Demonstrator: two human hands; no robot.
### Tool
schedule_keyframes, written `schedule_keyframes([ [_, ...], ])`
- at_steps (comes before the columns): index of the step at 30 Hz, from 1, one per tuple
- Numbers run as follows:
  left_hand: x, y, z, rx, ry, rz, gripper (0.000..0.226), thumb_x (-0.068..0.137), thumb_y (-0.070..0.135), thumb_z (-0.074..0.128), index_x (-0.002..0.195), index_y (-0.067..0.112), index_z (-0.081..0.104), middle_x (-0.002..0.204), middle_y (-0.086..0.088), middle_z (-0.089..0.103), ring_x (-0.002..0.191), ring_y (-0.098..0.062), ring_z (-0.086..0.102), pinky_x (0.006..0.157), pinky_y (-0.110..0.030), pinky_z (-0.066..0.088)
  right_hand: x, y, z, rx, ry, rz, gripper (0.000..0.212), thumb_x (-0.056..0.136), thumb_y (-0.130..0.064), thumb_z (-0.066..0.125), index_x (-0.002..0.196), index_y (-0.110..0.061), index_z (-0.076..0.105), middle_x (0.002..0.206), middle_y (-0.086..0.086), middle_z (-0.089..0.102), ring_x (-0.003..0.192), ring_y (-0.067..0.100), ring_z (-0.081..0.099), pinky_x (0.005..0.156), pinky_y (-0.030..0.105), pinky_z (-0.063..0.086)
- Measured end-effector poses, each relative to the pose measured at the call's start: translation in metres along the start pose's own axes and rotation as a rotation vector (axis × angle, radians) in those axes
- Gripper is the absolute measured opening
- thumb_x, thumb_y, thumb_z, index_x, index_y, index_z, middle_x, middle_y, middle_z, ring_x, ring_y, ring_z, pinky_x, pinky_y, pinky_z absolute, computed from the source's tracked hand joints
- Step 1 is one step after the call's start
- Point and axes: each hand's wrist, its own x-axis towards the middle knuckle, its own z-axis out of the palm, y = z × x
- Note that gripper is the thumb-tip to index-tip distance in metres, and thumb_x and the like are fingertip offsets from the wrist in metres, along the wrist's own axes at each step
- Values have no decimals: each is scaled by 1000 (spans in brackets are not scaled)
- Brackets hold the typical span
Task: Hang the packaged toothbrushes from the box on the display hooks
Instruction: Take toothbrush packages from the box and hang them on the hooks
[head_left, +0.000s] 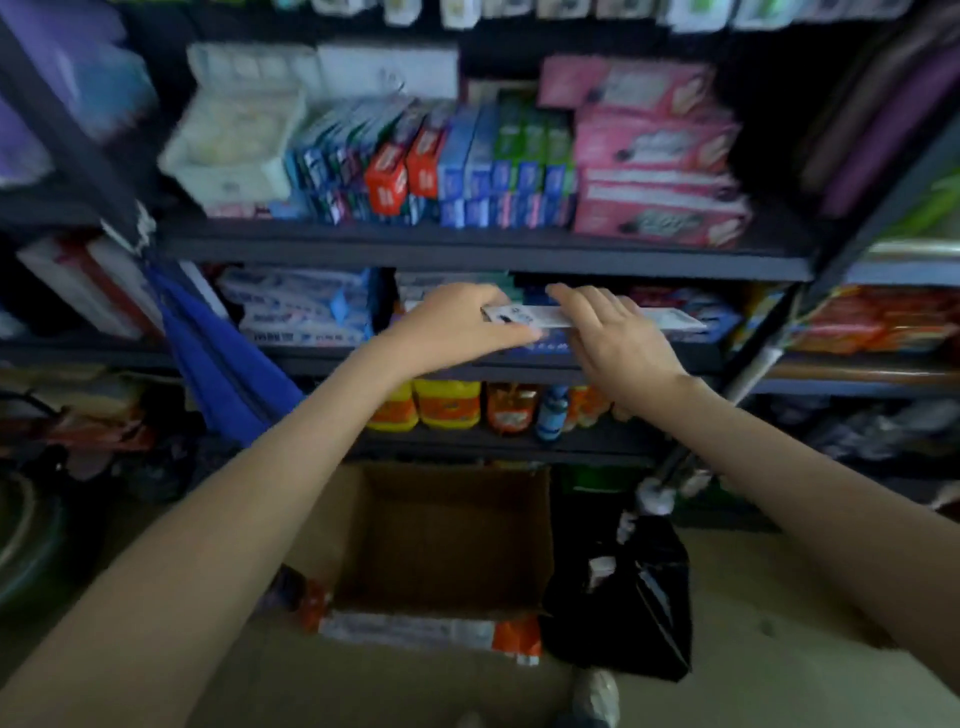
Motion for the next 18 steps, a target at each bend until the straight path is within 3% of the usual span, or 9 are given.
schedule_keyframes([
  [3,18,51,-11,-57,-40,32,49,82,60,62,108,19,66,99,0,68,75,-9,59,64,-25,45,-4,28,-29,-101,121,22,43,85,-20,42,123,0,42,94,18,67,79,33,68,59,35,54],
  [7,48,102,-20,-115,-21,25,44,83,59,62,93,17,70,74,2,64,67,-12,60,63,-25,48,0,74,-61,-129,207,48,43,83,-19,48,120,1,42,94,17,66,71,30,68,45,27,48],
  [10,70,136,-34,-268,44,80,32,84,51,66,85,19,69,73,2,65,66,-13,61,66,-28,49,11,103,-87,-188,295,27,35,84,-20,45,114,-2,42,90,15,64,54,29,61,31,24,32],
  [12,83,155,-44,-327,124,136,27,86,48,67,80,21,67,67,4,65,61,-10,61,63,-27,50,22,120,-101,-193,361,-2,35,82,-20,48,112,-4,41,90,15,62,62,29,62,30,24,27],
  [15,99,178,-64,-380,270,208,34,84,55,63,85,22,67,66,2,67,59,-9,63,60,-26,52,43,144,-122,-169,422,12,39,80,-24,51,113,-5,43,95,15,60,78,30,60,36,28,39],
  [18,115,193,-91,-387,496,281,56,79,69,48,99,19,63,85,-1,69,73,-13,67,74,-32,54,70,160,-150,22,462,188,47,84,-23,63,124,-7,46,108,10,58,95,29,56,52,33,49],
])
